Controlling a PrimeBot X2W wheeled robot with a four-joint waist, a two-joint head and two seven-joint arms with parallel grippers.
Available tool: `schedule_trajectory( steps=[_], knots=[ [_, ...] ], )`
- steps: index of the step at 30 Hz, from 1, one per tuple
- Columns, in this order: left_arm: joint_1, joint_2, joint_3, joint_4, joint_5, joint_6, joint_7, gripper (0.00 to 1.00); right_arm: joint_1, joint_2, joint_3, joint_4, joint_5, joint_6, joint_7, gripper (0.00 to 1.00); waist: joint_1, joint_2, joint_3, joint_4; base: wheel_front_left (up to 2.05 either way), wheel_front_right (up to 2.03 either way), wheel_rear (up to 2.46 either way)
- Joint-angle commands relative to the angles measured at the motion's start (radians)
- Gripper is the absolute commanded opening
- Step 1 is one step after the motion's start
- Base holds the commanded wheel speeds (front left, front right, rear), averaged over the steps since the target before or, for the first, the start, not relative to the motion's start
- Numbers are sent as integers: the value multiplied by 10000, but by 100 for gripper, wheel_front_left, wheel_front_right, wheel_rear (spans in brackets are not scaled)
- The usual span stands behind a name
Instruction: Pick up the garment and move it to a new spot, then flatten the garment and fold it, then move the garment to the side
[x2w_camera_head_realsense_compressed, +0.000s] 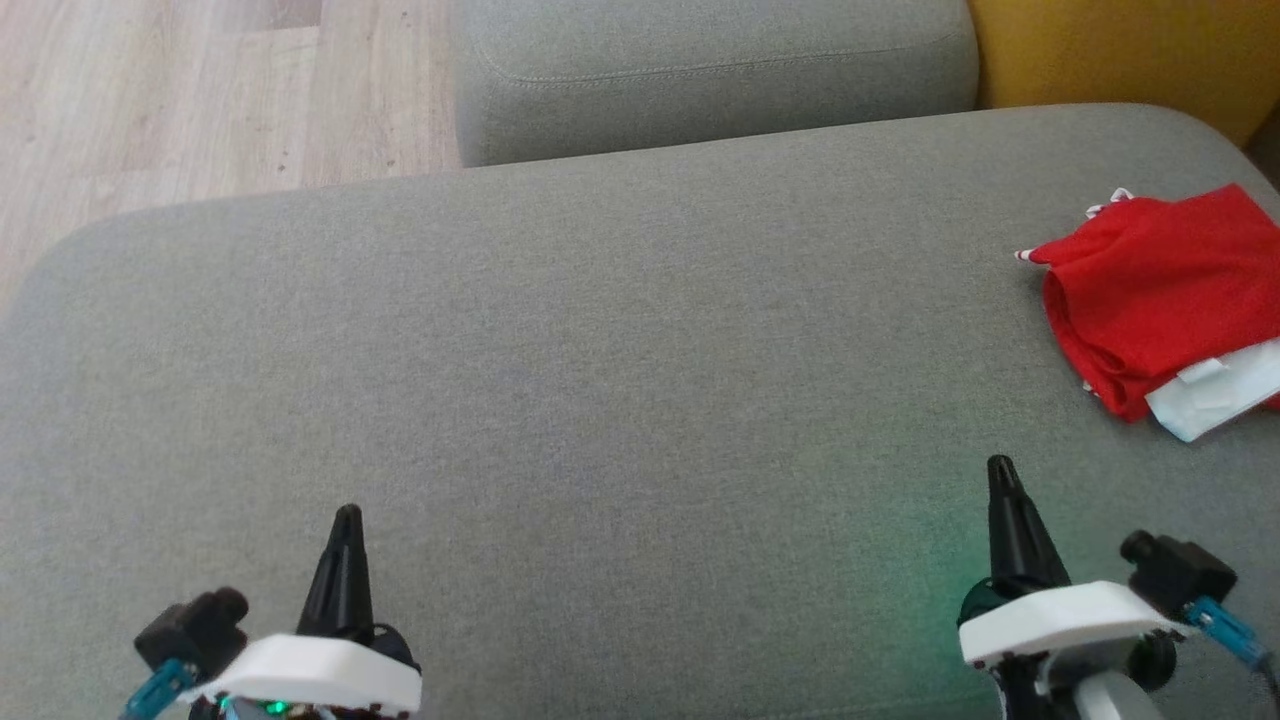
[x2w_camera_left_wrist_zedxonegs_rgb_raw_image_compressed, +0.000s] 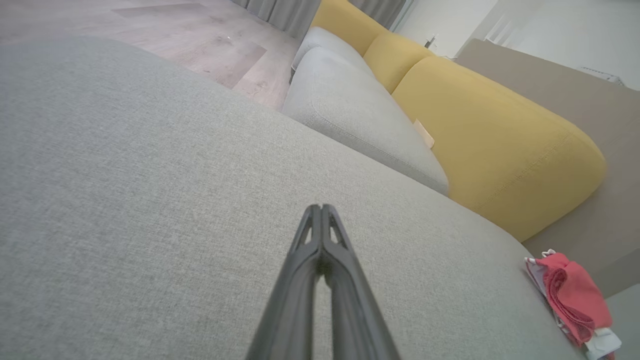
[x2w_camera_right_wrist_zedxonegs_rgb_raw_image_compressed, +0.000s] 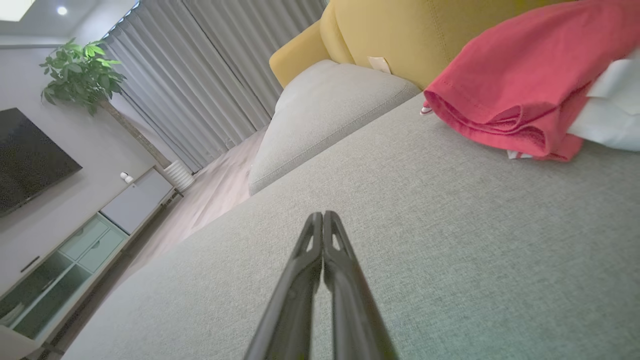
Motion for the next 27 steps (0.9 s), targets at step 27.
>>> schedule_trajectory(
  steps=[27],
  knots=[
    [-892,201,626,-7,-2808,-407,729,0,-627,-172,-437,-579,2820,-4,715,0,0,0,25,111,0,0,0]
  ],
)
